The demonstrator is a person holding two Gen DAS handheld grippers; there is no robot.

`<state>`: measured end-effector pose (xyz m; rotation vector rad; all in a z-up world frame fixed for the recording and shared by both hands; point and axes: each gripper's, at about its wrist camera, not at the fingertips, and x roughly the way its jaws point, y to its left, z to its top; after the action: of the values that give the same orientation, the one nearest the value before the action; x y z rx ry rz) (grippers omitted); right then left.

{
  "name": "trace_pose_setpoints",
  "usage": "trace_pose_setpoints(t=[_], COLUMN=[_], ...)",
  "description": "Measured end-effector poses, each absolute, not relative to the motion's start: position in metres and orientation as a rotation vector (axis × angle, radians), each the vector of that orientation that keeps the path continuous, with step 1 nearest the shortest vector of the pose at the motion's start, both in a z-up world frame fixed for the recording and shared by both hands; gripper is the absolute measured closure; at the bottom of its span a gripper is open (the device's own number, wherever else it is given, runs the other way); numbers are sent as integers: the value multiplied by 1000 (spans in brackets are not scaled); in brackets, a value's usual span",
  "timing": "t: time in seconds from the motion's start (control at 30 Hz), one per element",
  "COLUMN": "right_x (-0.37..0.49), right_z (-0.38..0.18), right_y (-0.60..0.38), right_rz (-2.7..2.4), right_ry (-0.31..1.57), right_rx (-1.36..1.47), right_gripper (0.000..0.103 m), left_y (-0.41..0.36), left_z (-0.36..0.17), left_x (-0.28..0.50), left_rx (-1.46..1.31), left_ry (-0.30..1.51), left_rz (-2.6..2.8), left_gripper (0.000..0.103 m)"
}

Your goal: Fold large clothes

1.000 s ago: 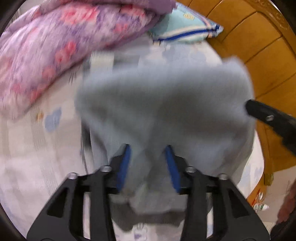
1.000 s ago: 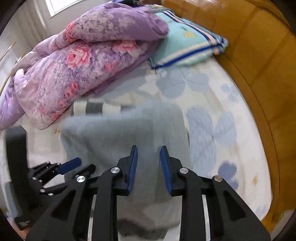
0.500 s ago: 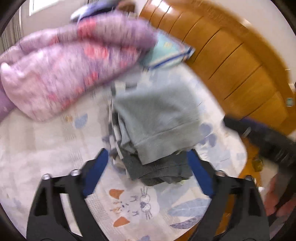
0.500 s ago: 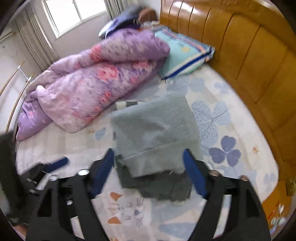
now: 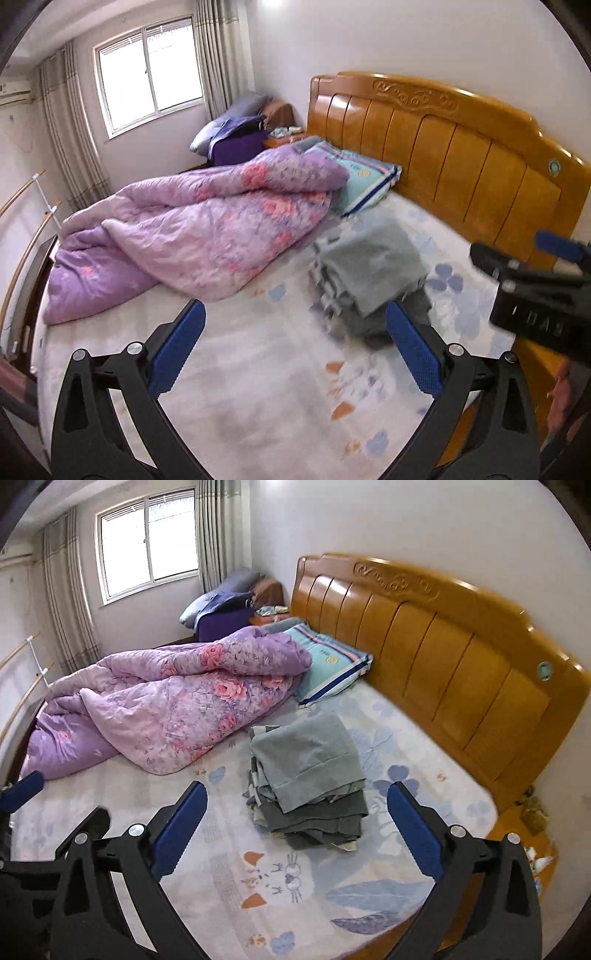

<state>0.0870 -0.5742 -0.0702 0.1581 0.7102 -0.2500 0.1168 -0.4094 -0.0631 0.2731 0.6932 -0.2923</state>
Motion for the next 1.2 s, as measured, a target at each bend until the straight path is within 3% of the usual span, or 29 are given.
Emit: trace_pose_setpoints(t=[0.17,0.4,1.2], right_x=[60,42,50], right_z=[-77,-100,-98], right_y=[-548,-511,-482], right_rz=[-254,-229,-253], right_ry=[724,777,746], right_rx=[135,154,136], right_gripper=[9,9,8], left_y=[-361,-332,-313], left_z=[-75,-73,-74], left_x=[83,67,85], left_rx=[193,194,189], left_ry=[773,731,732], left_rz=[-267,-258,-271], left_gripper=[5,5,5])
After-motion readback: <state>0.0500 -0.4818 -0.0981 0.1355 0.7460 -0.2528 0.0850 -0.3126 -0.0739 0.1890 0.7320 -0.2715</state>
